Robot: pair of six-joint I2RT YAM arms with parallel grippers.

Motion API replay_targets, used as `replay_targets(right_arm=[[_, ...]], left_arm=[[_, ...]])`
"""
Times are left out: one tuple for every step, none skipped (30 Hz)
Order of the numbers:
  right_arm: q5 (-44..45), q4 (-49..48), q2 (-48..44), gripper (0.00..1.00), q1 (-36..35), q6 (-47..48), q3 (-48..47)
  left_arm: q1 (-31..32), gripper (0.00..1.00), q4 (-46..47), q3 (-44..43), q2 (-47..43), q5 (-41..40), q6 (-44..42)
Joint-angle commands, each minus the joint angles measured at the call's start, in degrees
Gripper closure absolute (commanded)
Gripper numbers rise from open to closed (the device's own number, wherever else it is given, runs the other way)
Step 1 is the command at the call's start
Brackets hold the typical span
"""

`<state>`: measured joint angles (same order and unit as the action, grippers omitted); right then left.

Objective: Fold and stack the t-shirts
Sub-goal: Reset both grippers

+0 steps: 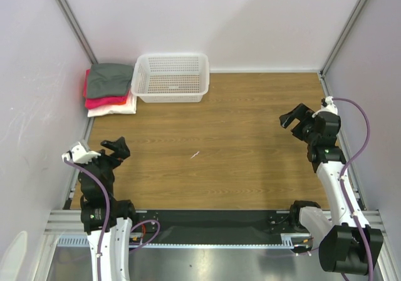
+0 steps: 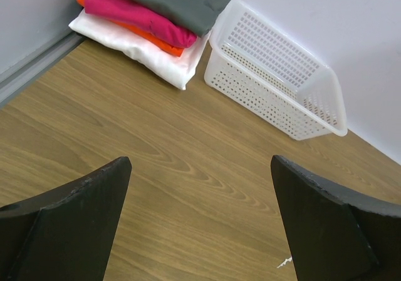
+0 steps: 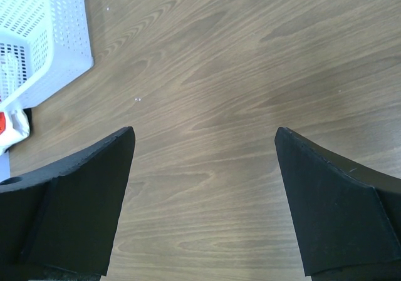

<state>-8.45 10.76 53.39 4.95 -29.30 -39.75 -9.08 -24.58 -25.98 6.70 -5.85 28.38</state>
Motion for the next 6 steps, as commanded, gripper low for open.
replay_targets(right_arm=[[0.0, -1.4, -0.7, 0.00, -0.2, 1.1, -2.7], [0.0, -1.6, -1.0, 0.00, -0.2, 1.2, -2.4], [-0.1, -1.8, -1.0, 0.00, -0.2, 1.3, -2.4], [0.0, -1.7, -0.9, 0.00, -0.2, 1.3, -2.6], [0.4, -1.4, -0.9, 0.00, -0.2, 1.3, -2.9], [0.7, -0.6, -0.7, 0.00, -0.2, 1.3, -4.0]], left_arm=[[-0.2, 0.00, 2.2, 0.1, 0.2, 0.5, -1.3], [-0.2, 0.00, 2.2, 0.1, 0.2, 0.6, -1.3], [-0.2, 0.00, 2.1, 0.1, 0.2, 0.6, -1.3], [-0.3, 0.00, 2.1, 0.0, 0.1, 0.6, -1.3], [-0.2, 0.00, 2.0, 0.0, 0.0, 0.7, -1.4], [-0.2, 0.00, 2.0, -0.1, -0.3, 0.9, -1.7]])
